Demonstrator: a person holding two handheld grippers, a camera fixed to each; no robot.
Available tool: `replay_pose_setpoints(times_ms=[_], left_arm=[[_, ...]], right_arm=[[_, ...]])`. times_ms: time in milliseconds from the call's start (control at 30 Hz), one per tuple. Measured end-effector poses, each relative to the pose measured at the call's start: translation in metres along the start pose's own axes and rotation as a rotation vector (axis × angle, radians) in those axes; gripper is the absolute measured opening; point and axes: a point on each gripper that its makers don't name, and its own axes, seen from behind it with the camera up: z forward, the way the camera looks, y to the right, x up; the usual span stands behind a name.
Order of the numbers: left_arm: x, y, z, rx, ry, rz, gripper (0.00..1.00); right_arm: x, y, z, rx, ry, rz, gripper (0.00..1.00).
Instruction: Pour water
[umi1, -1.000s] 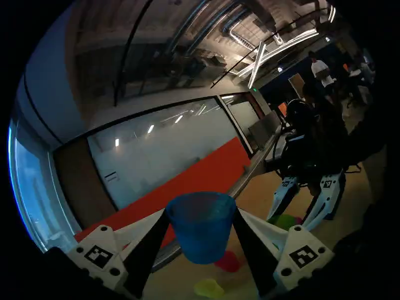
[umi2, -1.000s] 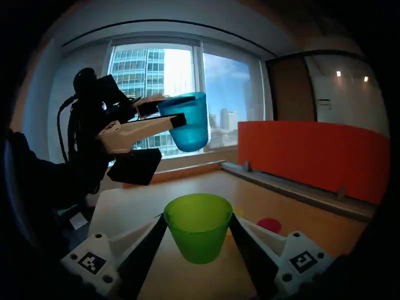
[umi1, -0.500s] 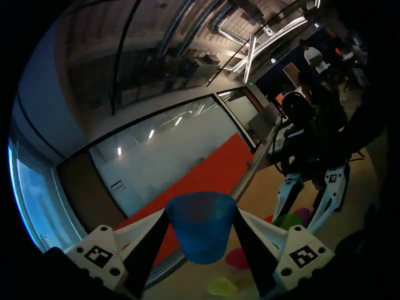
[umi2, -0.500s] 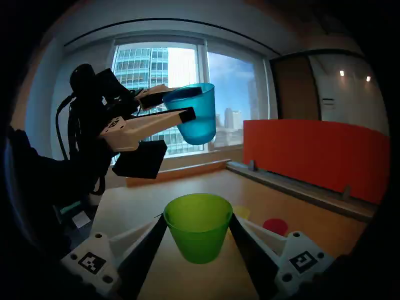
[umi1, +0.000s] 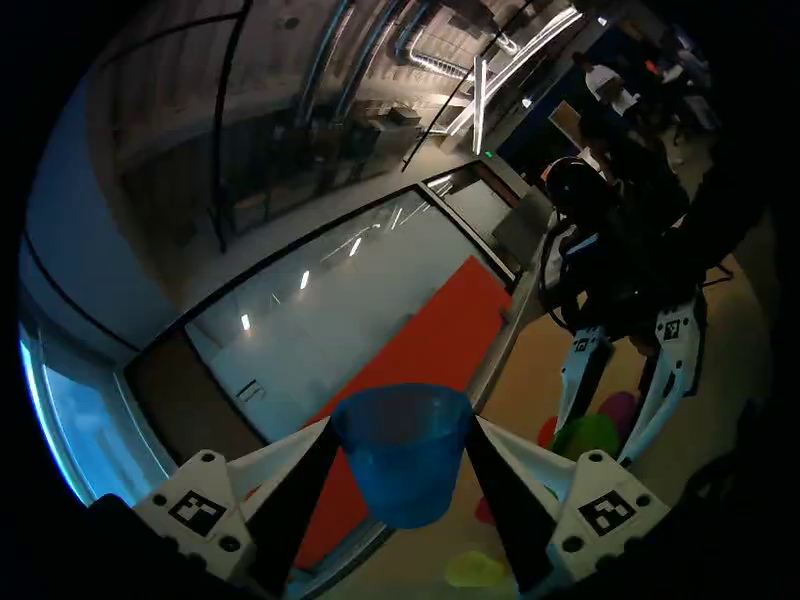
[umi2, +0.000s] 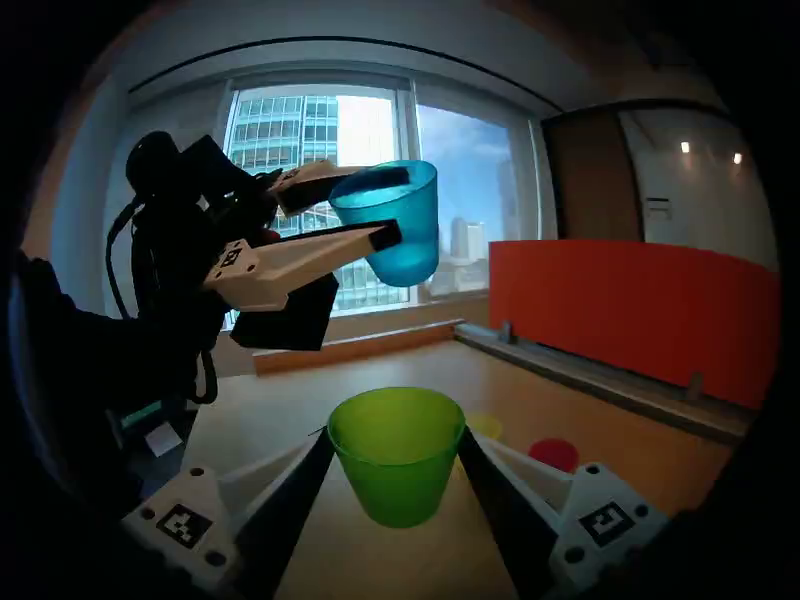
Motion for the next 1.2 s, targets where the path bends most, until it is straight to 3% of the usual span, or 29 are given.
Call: replay_pose_setpoints(times_ms=[467,1200], left_arm=[[-0.003,0.006,0.003,-0.012,-0.009,0.089,0.86],[-0.006,0.011,0.009,-0.044,-0.027,0.18,0.86]], right_arm=[[0.001,0.0,0.001,-0.002,0.003,-0.001,0.92],[0.0,0.004,0.001,-0.007,0.005,-0.003,0.92]])
